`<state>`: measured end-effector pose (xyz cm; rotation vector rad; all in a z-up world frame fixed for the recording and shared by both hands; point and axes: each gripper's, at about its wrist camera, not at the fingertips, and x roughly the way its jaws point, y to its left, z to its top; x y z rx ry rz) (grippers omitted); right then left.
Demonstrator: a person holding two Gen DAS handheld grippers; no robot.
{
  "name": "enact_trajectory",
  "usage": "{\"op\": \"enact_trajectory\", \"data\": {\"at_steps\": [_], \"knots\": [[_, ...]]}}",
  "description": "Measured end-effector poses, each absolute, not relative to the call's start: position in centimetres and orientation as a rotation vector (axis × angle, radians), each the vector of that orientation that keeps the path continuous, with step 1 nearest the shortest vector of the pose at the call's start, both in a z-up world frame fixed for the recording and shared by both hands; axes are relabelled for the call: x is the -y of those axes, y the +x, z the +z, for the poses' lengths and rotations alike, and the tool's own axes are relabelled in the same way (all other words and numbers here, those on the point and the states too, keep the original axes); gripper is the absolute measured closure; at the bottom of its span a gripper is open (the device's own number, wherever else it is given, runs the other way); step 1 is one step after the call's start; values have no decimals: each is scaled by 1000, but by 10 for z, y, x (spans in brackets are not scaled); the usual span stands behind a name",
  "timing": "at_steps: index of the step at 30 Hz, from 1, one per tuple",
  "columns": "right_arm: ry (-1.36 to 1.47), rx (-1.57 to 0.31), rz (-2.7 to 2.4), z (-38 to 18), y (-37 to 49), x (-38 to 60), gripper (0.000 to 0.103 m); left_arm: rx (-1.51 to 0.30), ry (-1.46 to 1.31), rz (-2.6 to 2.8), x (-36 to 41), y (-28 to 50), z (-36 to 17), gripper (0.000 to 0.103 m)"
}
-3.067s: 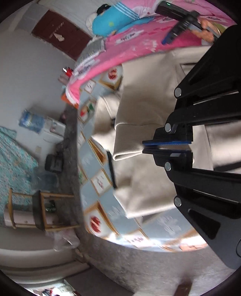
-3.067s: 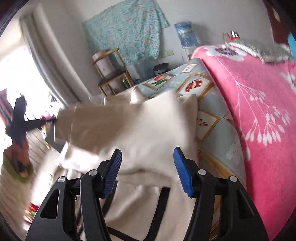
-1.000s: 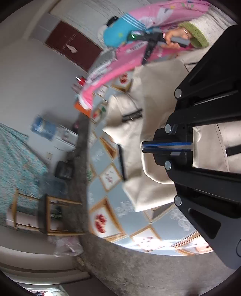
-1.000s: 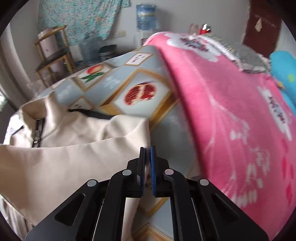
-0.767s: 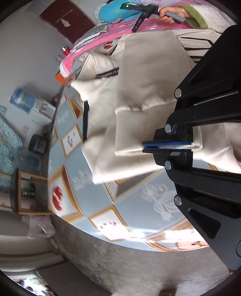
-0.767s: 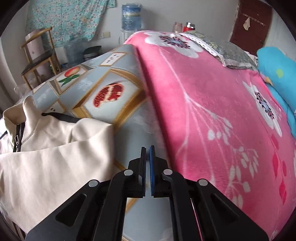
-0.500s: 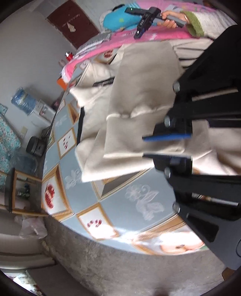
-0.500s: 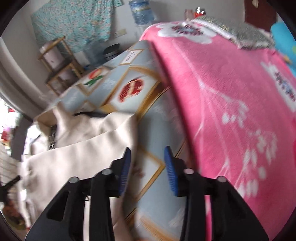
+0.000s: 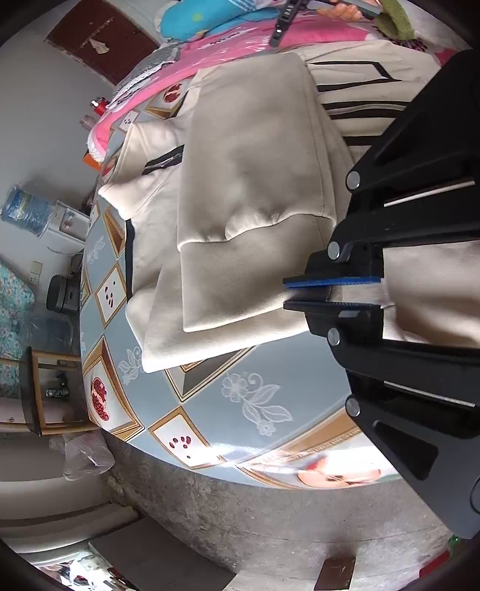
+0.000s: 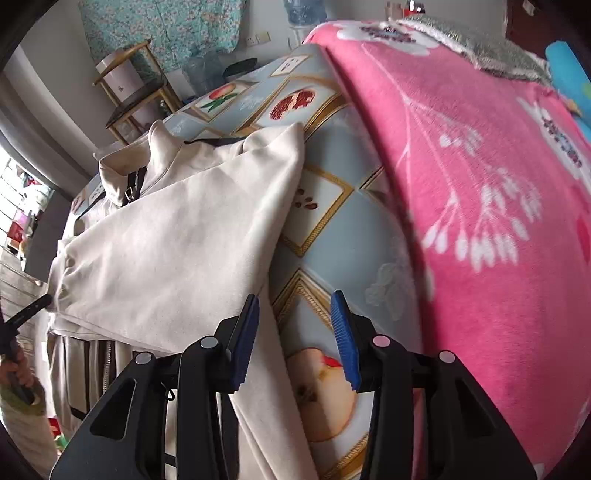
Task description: Fold large clothes
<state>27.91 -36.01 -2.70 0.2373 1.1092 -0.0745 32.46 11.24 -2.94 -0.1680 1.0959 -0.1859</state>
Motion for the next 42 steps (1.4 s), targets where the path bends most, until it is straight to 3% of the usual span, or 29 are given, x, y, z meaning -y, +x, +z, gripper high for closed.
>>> {"op": "enact_trajectory", "data": {"at_steps": [7,12,16,19,21,24,31,35,42], "knots": [[207,-1084,-78,-22,284,358,63,-1122,-217,-182,-124,322,-41,93],[172,-1031,-3,-9,283,334,63,-1023,-161,-133,-129,302,-17,91],[112,-1017,59,-8,289,304,54,-950,-152,-176,-120,296,6,90],[65,-1025,103,-19,295,280,53,-964,-117,-227,-95,302,4,73],[17,-1050,97,-33,298,266,53,-994,-85,-251,-78,305,-9,55],[-79,-1073,75,-57,293,255,51,-1091,-52,-211,-68,313,-46,54],[-51,-1065,56,-31,248,268,47,-1007,-41,-178,-81,273,-19,50],[19,-1027,64,-14,203,285,33,-970,-56,-144,-103,228,-1,47],[125,-1019,-1,-10,111,318,31,-960,-174,-102,-141,130,-5,47]]}}
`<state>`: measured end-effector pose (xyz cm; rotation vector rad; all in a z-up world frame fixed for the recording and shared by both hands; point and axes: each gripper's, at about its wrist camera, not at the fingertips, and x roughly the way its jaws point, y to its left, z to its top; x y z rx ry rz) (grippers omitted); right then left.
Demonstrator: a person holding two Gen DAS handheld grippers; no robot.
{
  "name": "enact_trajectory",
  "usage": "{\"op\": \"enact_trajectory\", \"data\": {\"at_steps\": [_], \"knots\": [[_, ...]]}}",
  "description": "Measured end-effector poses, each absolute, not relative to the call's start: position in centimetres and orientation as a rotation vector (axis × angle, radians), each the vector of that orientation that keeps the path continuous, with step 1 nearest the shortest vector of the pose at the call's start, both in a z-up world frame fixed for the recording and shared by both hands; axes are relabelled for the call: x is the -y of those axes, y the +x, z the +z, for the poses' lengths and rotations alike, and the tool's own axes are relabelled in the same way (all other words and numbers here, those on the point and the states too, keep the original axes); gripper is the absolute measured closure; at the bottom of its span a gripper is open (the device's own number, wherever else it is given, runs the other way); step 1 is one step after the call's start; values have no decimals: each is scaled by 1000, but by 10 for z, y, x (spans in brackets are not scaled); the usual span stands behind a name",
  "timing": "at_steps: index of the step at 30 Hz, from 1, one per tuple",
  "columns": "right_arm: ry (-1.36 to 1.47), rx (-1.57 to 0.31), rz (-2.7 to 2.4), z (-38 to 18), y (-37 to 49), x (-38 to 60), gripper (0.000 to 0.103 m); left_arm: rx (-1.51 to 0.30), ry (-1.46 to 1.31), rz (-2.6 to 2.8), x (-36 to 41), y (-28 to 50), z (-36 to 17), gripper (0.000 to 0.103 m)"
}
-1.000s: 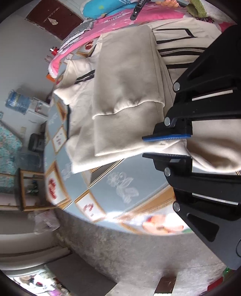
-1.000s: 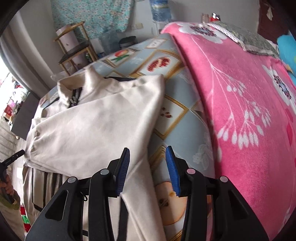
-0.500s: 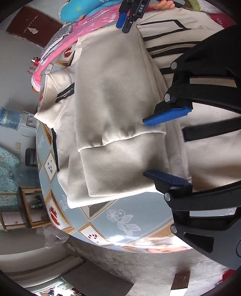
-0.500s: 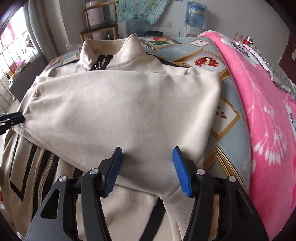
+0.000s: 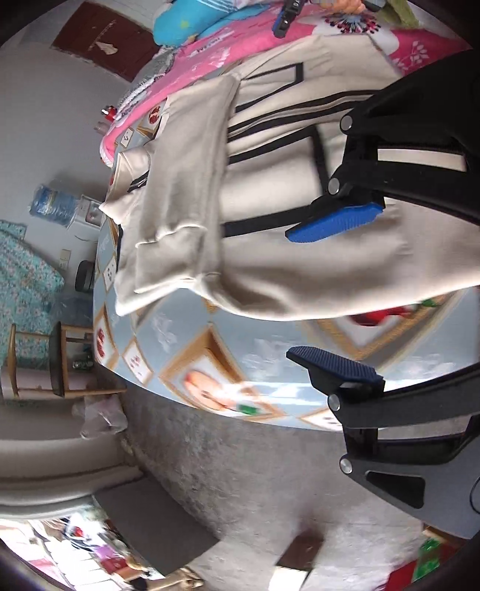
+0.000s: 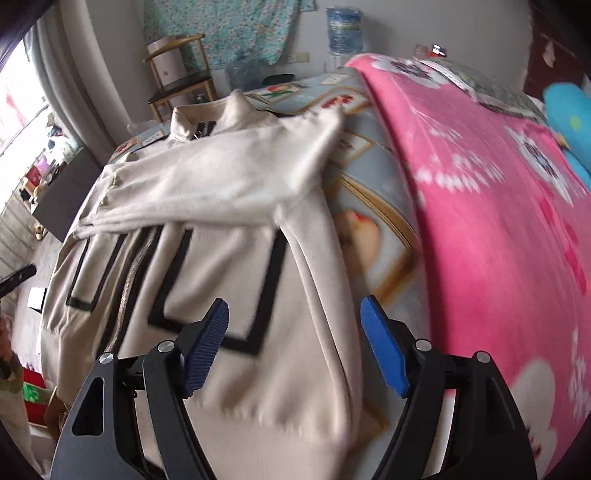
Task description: Fold large clothes
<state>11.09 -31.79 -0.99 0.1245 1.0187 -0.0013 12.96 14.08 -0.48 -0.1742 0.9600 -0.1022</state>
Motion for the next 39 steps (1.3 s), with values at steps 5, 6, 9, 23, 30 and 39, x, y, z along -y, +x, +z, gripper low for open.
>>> {"op": "enact_trajectory", "data": {"at_steps": [5,6,9,23,30,39], "knots": [[212,-1048,-11,-29,66,331,31,-1013,-257,-145,-140,83,-38,49],[218,-1051,-19,-34,59,332,31,-1020,-258,-139,-138,77,-45,49],[252,-1065,-27,-45,42,335,31,-1001,-243,-112,-133,64,-53,56],[305,-1033,-25,-62,17,324,91,-992,-260,-111,-129,43,-58,97],[239,-961,-24,-12,8,318,95,-820,-187,-159,-125,18,12,99],[302,-1047,-40,-28,-11,336,98,-970,-245,-166,-132,1,-13,99]]}}
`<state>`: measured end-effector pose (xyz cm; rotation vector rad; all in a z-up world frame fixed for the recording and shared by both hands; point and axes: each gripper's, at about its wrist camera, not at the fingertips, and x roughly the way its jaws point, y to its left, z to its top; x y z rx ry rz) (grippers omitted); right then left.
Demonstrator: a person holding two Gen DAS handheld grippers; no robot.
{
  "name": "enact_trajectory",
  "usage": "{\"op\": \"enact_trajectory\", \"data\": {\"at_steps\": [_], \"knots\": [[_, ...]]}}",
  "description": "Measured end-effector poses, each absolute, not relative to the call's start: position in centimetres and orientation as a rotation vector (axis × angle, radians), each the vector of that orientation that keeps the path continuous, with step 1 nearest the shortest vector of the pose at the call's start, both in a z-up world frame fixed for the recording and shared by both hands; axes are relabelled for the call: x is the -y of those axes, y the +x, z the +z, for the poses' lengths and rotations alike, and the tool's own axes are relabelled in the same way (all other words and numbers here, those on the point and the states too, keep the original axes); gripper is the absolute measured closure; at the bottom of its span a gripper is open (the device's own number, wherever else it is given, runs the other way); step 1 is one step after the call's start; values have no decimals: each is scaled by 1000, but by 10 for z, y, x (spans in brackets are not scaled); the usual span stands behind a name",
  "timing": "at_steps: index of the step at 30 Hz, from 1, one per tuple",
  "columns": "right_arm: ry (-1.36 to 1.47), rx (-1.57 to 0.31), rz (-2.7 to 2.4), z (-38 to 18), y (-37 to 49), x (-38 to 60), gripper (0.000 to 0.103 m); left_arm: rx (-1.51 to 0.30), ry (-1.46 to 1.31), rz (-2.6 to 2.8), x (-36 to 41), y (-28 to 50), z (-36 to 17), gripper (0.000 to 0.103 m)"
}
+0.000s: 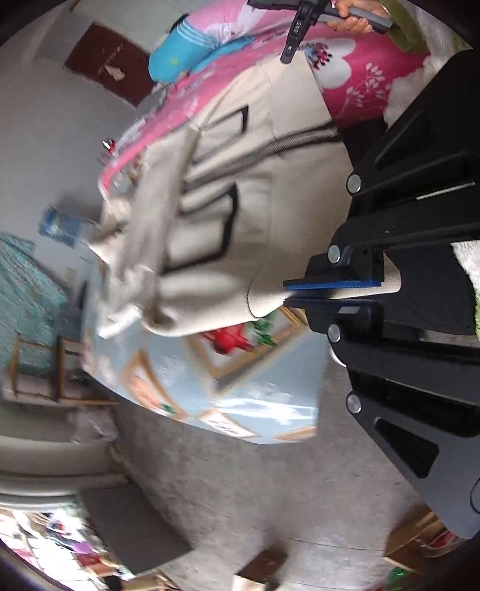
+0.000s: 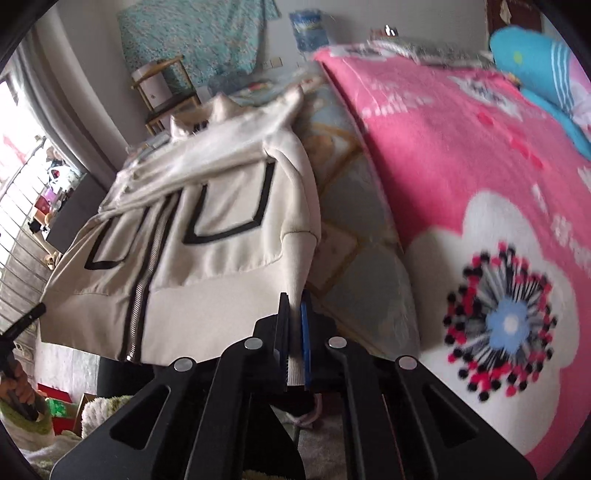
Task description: Fold large clothes
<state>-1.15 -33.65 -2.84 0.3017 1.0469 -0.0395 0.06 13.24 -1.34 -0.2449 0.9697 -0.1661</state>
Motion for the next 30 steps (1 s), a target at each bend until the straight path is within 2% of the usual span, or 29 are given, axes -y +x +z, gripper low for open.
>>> {"op": "enact_trajectory", "data": {"at_steps": [3,9,13,17,20,21,22,23,24,25,26,30], "knots": [[349,-1086,-42,-47,-7,345,98,-1015,-304,-155,-139,6,-36,99],[337,-974,23,-4,17,349,98,-897,-374,-255,-147,27,13,99],[334,-882,68,24,62,352,98,-850,-456,-275,-158,72,32,99],[338,-848,66,29,120,352,98,-845,-473,-245,-160,132,31,99],[390,-884,36,10,168,358,97,-848,-441,-177,-163,174,22,91],[428,-906,34,-1,181,361,97,-848,-420,-134,-165,185,18,77],[471,-936,32,-15,194,364,93,-854,-416,-104,-169,192,15,69],[497,-957,21,-24,202,367,85,-858,-428,-81,-175,198,12,63],[534,-973,3,-34,207,371,74,-858,-450,-75,-181,199,10,63],[568,-970,-12,-40,207,376,57,-855,-468,-74,-185,196,9,63],[599,-966,-15,-42,204,380,45,-852,-476,-76,-188,192,9,63],[671,-914,22,-37,174,392,41,-880,-455,-111,-187,161,3,60]]}}
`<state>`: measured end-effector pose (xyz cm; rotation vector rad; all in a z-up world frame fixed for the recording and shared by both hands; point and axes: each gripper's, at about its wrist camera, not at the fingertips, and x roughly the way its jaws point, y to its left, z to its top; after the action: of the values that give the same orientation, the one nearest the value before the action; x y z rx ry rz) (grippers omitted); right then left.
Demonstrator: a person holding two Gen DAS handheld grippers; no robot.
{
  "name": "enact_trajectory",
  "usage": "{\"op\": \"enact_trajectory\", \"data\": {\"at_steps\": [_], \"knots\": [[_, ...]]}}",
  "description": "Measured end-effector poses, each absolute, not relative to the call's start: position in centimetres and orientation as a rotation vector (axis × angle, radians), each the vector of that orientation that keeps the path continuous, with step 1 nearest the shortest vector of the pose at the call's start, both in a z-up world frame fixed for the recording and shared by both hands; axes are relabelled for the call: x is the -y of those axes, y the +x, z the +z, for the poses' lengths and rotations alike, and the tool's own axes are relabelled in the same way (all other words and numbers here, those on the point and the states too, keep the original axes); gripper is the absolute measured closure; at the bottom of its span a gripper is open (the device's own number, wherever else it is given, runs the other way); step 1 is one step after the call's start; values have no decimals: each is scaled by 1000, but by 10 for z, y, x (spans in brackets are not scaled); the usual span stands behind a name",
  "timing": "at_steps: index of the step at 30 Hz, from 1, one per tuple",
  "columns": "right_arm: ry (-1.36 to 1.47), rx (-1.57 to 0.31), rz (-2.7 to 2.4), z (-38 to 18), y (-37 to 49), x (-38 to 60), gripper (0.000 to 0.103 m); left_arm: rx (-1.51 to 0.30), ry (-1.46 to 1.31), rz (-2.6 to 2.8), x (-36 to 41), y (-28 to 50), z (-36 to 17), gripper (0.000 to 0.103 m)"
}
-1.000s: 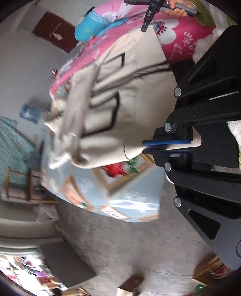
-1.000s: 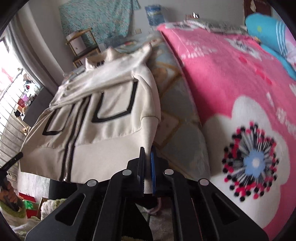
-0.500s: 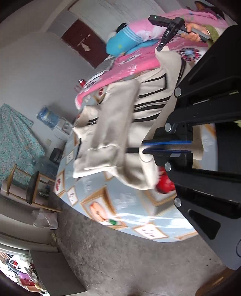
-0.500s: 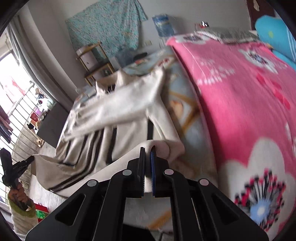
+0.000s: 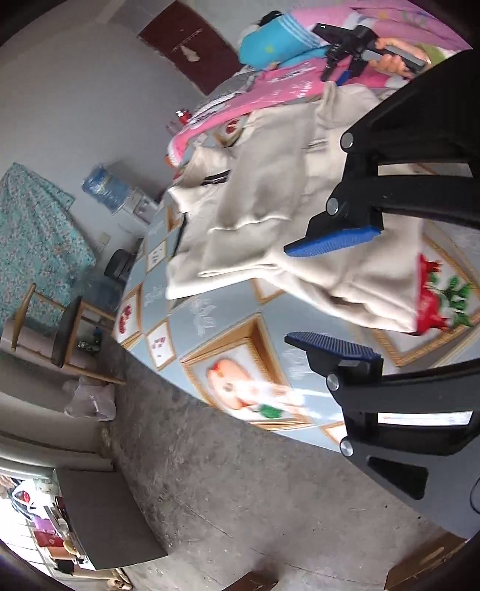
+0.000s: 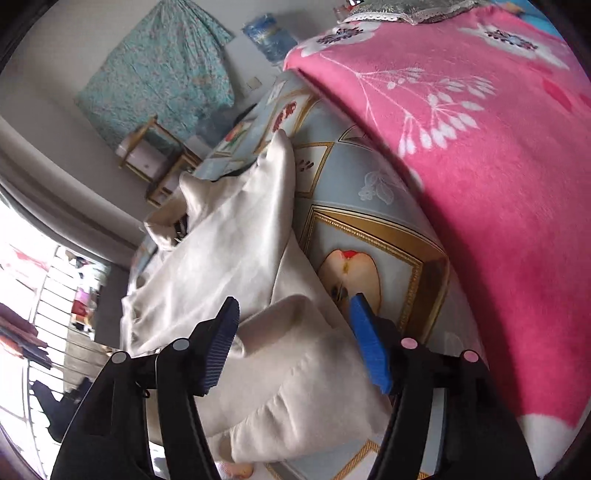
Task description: Fold large clothes
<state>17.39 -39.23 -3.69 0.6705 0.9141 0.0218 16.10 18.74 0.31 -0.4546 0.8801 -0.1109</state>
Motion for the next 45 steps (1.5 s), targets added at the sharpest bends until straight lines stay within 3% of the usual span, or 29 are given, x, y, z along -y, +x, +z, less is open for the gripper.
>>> {"op": "enact_trajectory", "data": {"at_steps": [3,8,13,19,22,24,26,27,28,32,39,45], "knots": [[668,-914,41,-33,145,394,40,-928,-495,-195,-179,131,-10,47],[713,-981,75,-49,99,394,40,-1017,-648,-285,-162,106,-49,36],[800,-987,76,-76,88,390,40,-973,-918,-237,-178,112,-76,34],[824,-886,33,-82,110,390,40,-894,-980,-159,-178,120,-78,33],[813,-841,-1,-81,123,387,43,-853,-930,-71,-168,124,-74,44],[774,-824,-41,-79,130,383,54,-859,-849,-4,-160,132,-73,70],[660,-833,-111,-70,136,372,73,-863,-697,19,-143,136,-63,86],[584,-835,-149,-62,137,365,76,-849,-604,26,-135,137,-55,89],[514,-815,-174,-51,134,357,82,-823,-484,35,-123,134,-42,91],[298,-701,-201,-3,112,327,89,-665,-116,33,-79,102,16,96],[191,-638,-197,37,72,316,90,-612,-83,-49,-83,59,59,97],[167,-659,-157,34,19,316,90,-746,-127,-53,-116,13,42,93]]}}
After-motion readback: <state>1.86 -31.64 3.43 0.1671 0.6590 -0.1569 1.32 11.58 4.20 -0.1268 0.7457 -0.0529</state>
